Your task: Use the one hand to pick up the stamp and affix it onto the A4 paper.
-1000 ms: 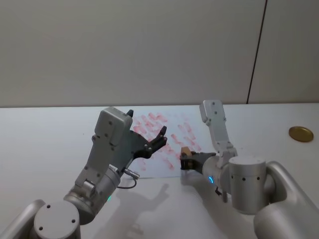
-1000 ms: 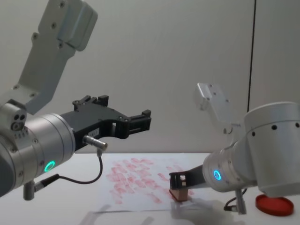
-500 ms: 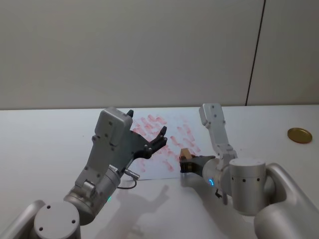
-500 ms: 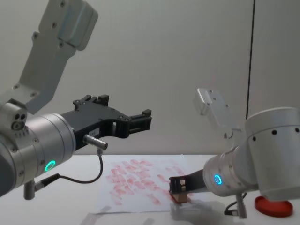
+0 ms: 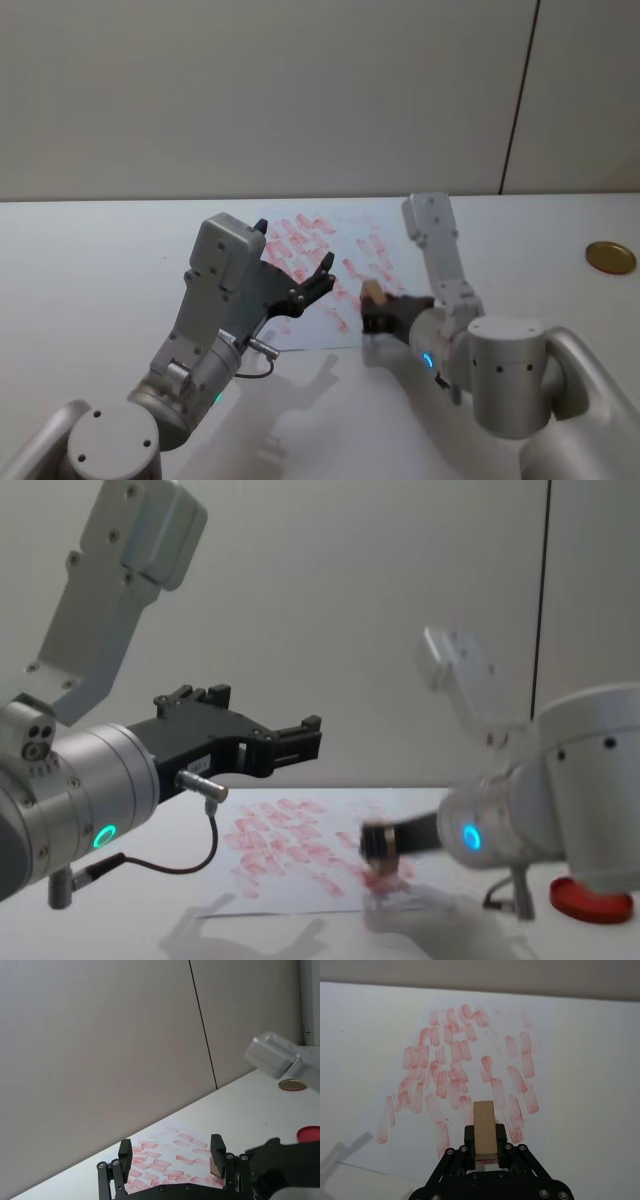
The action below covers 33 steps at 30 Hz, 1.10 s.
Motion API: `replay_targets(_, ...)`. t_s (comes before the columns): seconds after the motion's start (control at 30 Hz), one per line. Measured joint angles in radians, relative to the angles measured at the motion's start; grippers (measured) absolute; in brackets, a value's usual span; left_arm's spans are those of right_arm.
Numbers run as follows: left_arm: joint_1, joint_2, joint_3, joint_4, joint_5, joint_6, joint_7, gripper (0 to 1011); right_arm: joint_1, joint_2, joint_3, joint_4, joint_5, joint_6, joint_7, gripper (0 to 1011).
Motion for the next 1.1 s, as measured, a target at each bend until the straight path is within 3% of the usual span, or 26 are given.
replay_targets(0.3, 0.000, 0.000, 0.000, 0.000, 0.000, 0.000, 0.000, 993, -0.046, 0.018, -0.007, -0.155, -0.031, -0.047, -0.011, 216)
replay_targets(0.6, 0.000, 0.000, 0.000, 0.000, 0.000, 0.000, 0.000, 993, -0.112, 0.049, 0.002, -0.295, -0.041, -0.077, -0.066, 216)
replay_targets(0.83, 0.000, 0.000, 0.000, 0.000, 0.000, 0.000, 0.000, 993, -0.180, 0.082, 0.029, -0.389, -0.006, -0.065, -0.139, 216)
replay_targets(1.1, 0.000, 0.000, 0.000, 0.000, 0.000, 0.000, 0.000, 993, -0.249, 0.115, 0.071, -0.442, 0.054, -0.034, -0.211, 216)
